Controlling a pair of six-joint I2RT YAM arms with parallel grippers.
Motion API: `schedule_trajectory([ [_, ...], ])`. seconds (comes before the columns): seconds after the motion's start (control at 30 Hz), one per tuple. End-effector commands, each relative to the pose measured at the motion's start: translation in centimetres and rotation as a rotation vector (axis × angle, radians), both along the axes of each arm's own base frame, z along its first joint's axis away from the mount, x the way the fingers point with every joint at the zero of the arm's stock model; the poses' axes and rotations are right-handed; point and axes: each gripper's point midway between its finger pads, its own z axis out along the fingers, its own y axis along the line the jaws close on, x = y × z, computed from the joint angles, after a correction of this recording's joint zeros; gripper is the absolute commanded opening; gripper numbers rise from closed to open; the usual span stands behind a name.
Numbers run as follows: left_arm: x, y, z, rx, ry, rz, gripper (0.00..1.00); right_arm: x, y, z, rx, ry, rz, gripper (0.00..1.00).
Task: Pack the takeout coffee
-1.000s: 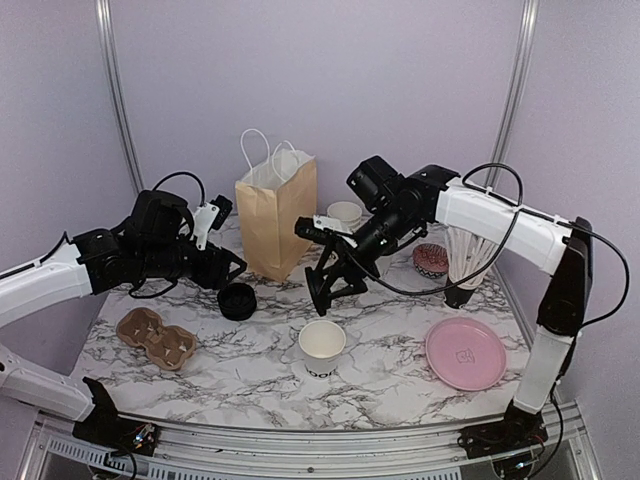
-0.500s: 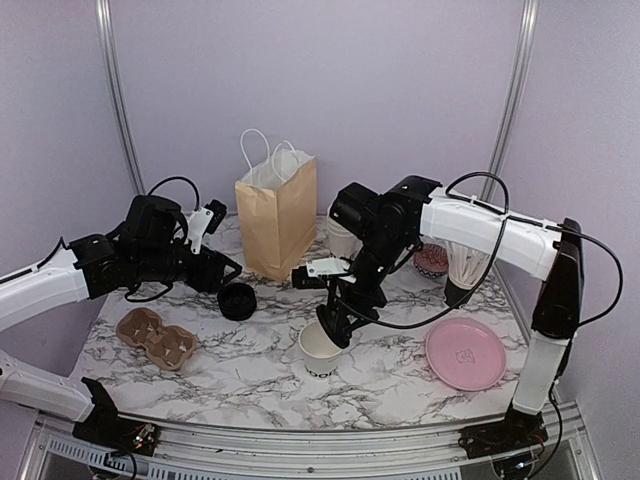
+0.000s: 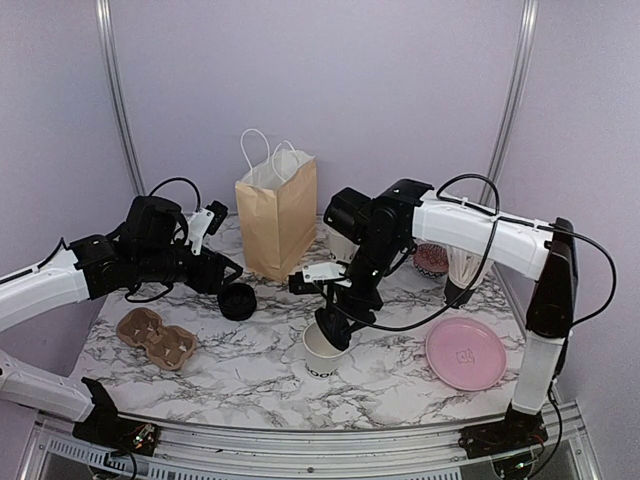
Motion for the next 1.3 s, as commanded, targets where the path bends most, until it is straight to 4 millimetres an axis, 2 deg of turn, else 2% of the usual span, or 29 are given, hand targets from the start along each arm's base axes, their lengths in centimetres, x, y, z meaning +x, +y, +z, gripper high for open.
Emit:
schedule_trajectory([
  [0.0, 0.0, -0.1, 0.2, -0.013, -0.012, -0.012, 0.63, 0.3, 0.7, 1.6, 0.025, -0.036, 0.021, 0.55],
  [0.2, 0.0, -0.2, 0.1, -0.012, -0.008, -0.016, 0.63, 0.7, 0.4, 3.0, 0.046, -0.088, 0.011, 0.55],
  [0.43, -0.1, -0.3, 0.1, -0.014, -0.005, -0.021, 0.63, 0.8, -0.2, 1.7, 0.0, -0.095, 0.002, 0.55],
  [0.7, -0.2, -0.3, 0.1, -0.017, -0.004, -0.025, 0.63, 1.0, 0.0, 0.8, -0.016, -0.083, 0.006, 0.55],
  [1.27, -0.2, -0.4, -0.2, -0.014, 0.006, -0.032, 0.63, 1.0, -0.8, 2.2, -0.003, -0.132, -0.001, 0.56],
])
